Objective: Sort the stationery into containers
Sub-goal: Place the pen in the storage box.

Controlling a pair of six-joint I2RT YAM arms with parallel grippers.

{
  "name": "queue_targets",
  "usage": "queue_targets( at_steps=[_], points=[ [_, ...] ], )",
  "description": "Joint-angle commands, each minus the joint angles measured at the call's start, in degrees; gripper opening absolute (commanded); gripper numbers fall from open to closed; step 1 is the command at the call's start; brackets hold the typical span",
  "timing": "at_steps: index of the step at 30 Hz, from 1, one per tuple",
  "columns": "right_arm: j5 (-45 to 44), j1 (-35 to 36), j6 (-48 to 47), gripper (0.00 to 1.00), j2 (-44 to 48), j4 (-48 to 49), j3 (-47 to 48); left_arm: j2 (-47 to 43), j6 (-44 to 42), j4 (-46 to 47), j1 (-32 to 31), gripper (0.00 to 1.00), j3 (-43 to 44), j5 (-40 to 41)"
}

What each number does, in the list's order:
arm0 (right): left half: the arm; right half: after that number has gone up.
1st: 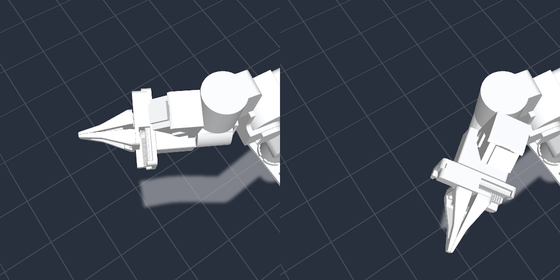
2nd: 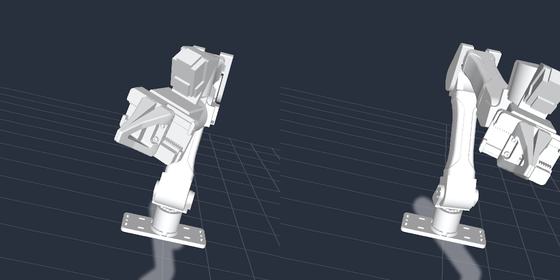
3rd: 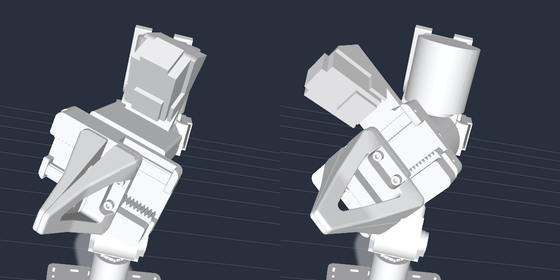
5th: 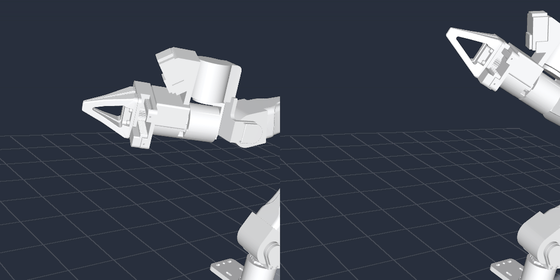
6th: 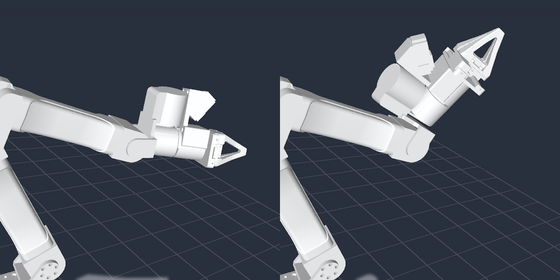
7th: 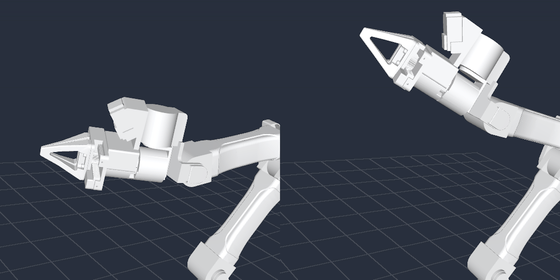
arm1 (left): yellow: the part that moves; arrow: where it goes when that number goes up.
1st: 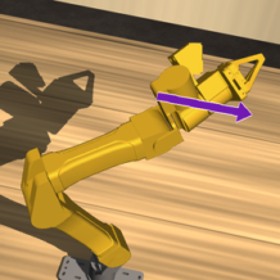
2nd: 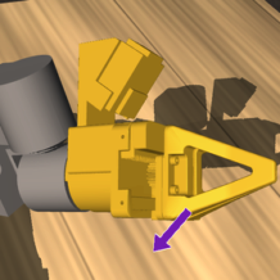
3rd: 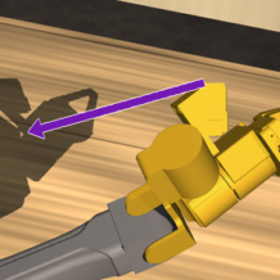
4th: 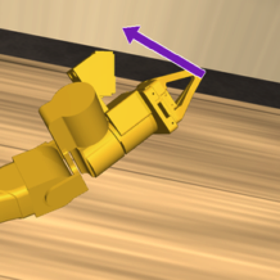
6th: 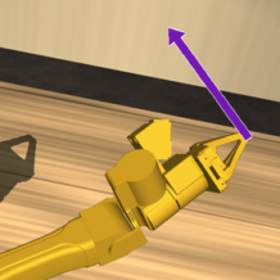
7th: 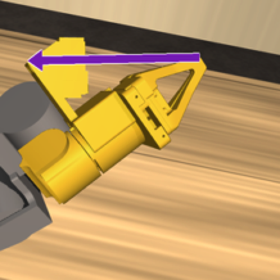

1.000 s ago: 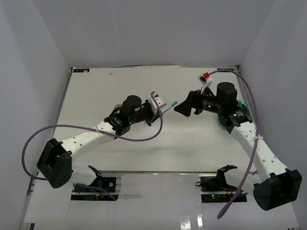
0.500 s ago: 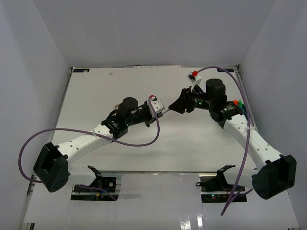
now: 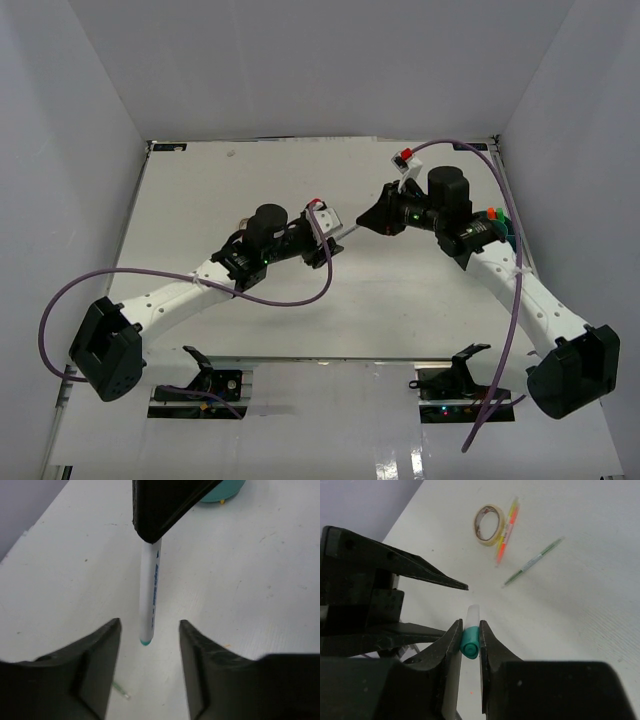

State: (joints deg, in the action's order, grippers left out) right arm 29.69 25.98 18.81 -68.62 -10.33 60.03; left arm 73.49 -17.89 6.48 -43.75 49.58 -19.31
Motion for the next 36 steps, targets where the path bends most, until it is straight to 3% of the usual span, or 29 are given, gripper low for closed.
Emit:
queue_targets(
  at_steps=[1, 3, 6, 12, 17, 36],
  points=[
    [-8.6, -0.1, -2.8, 0.08, 4.0, -1.3, -1.2, -1.0, 2.4, 1.3, -0.4, 0.69, 0.3, 2.8],
    [-17.2, -0.4, -4.0, 0.08, 6.1, -2.5, -3.6, -0.5, 5.1, 1.1, -0.4, 0.87, 0.9, 7.2],
    [-30.1, -2.1, -4.0, 0.08, 11.1, -4.3, -7.6, 1.2, 8.6, 0.7, -0.4, 0.98, 2.1, 14.1],
    [-45.4, -12.0, -3.4, 0.08, 20.2, -7.2, -12.8, 7.0, 16.3, -5.2, 0.7, 0.98, 7.5, 26.6],
    [-49.6, -20.9, -3.4, 0.08, 23.3, -8.0, -14.8, 9.8, 22.5, -9.7, 3.9, 0.98, 10.3, 29.0],
    [-48.3, -27.8, 1.1, 0.08, 18.2, -7.6, -15.6, 10.6, 23.0, -10.7, 5.7, 0.98, 10.7, 29.2]
  ],
)
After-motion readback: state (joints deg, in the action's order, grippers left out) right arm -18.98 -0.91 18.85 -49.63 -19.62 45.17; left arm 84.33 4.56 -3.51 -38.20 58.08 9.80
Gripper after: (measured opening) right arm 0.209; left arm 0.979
